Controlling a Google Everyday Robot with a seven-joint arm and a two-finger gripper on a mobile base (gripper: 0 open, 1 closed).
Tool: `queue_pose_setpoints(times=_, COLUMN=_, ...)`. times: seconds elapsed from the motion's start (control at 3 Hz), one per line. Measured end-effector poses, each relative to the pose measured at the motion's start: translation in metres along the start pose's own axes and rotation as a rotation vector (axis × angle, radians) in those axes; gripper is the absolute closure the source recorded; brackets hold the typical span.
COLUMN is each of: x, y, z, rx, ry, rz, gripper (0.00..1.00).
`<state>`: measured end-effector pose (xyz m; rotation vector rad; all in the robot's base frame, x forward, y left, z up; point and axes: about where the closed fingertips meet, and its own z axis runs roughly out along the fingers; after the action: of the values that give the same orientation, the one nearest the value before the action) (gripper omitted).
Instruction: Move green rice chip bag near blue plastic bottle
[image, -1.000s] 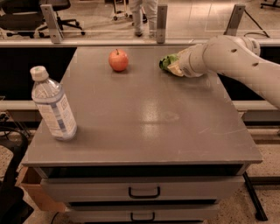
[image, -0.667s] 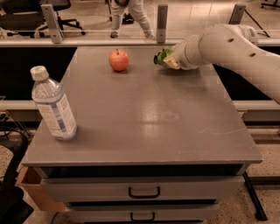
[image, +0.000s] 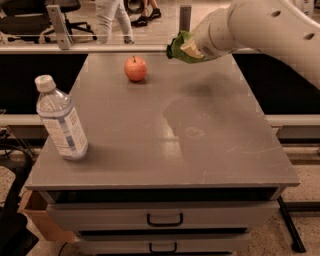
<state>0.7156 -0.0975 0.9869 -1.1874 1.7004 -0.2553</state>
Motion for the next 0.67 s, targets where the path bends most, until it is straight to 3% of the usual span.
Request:
queue_pose_setpoints(times=0.33, x=-0.022, y=0.004, z=-0.049, rx=0.037, ry=-0.013, rz=-0.036, gripper=1.0)
queue_pose_setpoints(times=0.67, x=-0.035, y=0.024, z=-0.098, rx=0.065, ry=-0.025, rz=-0.053, gripper=1.0)
